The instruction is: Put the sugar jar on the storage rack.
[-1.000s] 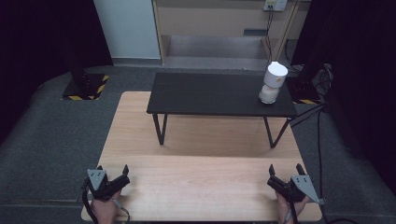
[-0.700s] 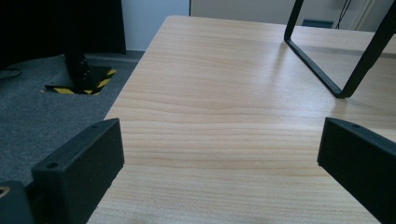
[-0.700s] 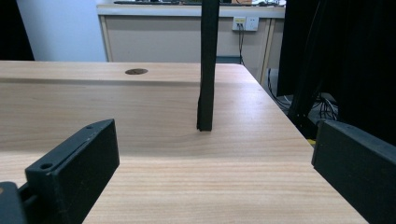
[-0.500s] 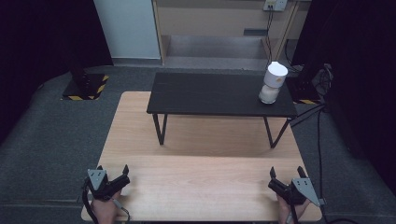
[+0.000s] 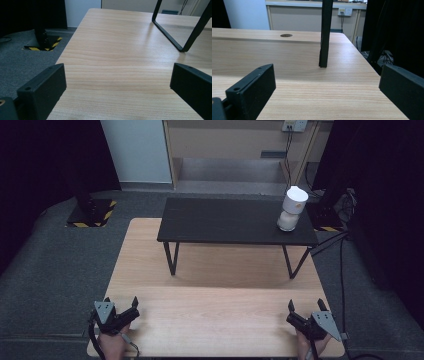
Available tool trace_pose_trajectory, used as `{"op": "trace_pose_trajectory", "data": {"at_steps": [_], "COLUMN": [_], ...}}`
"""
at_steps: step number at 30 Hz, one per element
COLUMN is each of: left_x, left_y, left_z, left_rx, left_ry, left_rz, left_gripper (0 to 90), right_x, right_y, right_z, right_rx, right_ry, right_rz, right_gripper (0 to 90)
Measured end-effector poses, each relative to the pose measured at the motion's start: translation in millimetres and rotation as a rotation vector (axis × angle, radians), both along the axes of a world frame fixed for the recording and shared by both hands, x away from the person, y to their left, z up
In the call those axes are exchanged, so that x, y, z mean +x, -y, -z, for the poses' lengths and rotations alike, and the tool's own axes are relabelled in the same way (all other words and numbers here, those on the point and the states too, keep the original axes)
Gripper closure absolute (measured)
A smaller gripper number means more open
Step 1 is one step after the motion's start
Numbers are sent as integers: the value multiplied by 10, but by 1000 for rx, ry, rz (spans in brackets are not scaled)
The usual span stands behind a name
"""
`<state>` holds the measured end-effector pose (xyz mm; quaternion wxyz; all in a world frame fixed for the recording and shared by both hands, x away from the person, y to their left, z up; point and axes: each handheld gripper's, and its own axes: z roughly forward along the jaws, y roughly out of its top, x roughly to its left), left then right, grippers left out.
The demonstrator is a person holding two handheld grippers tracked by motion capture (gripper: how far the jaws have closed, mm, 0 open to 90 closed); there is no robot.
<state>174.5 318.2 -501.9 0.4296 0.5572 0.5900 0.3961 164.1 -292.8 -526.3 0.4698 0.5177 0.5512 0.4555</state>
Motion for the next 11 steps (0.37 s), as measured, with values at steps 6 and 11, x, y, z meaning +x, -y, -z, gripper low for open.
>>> {"op": "trace_pose_trajectory", "data": {"at_steps": [6, 11], "left_x": [-6, -16], "left_y": [-9, -17], "left_z": [5, 10], "left_rx": [-7, -14], "left_ry": [4, 8], "left_rz": [1, 2], "left_gripper": [0, 0], "right_x": [1, -7], "right_y": [-6, -5], "right_z": [-12, -9], "right_rx": [1, 11], "right_ry": [-10, -8], "right_rz": [0, 4], "right_gripper": [9, 9]}}
